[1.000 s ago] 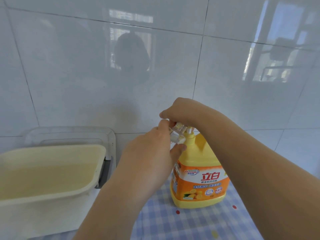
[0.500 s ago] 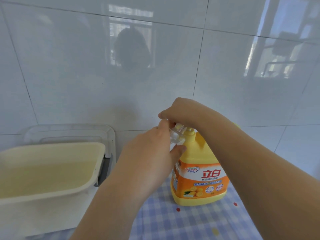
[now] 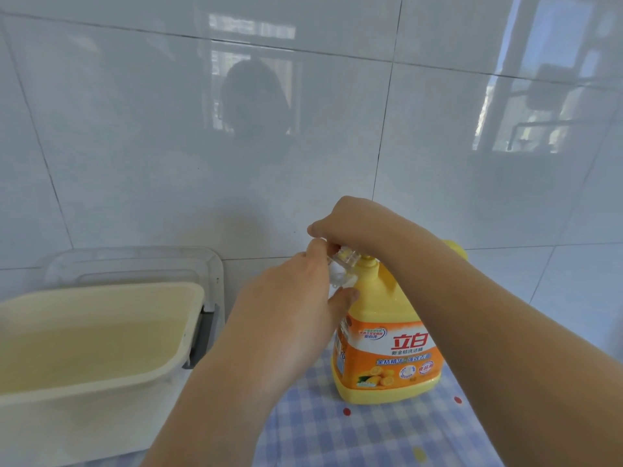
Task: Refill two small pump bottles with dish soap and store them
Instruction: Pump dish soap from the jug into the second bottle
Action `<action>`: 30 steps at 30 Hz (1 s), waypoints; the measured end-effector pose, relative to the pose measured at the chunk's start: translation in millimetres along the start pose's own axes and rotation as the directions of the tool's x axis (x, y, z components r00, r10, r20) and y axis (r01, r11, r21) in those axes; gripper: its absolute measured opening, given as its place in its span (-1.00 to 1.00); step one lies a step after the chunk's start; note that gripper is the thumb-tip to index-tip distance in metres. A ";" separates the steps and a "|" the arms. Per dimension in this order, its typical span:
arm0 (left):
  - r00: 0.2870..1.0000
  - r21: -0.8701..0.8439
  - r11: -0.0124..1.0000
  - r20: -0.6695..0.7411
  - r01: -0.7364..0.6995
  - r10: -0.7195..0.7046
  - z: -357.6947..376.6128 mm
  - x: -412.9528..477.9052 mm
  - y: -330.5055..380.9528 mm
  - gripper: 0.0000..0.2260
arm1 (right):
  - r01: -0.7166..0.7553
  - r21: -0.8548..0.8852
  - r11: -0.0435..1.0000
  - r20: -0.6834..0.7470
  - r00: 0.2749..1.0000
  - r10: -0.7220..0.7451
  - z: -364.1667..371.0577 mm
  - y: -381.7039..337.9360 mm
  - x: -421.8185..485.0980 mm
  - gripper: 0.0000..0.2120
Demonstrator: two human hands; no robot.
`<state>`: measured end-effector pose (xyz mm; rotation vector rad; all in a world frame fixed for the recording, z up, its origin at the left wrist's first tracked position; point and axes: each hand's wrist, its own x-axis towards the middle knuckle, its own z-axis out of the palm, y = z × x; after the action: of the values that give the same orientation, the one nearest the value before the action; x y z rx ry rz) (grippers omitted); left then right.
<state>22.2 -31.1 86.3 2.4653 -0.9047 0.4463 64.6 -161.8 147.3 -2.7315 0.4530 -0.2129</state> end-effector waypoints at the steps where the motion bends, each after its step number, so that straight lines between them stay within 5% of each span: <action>1: 1.000 0.002 1.000 -0.005 -0.001 0.001 -0.3 -0.2 0.1 -0.68 | 0.000 -0.003 1.000 -0.003 1.000 0.000 0.1 0.0 0.3 -0.76; 10: 0.997 0.005 1.000 -0.071 0.007 -0.007 -1.2 1.2 0.5 -0.66 | -0.003 -0.041 0.999 -0.078 0.997 -0.001 -8.3 -3.4 -2.2 -0.80; 30: 0.999 -0.016 1.000 -0.038 0.004 -0.005 1.9 0.7 1.4 -0.65 | 0.021 -0.008 1.000 0.019 1.000 -0.020 -9.1 -3.5 -7.3 -0.76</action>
<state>22.0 -33.4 85.5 2.4359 -0.8841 0.4808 56.8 -159.2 156.4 -2.7444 0.4215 -0.1904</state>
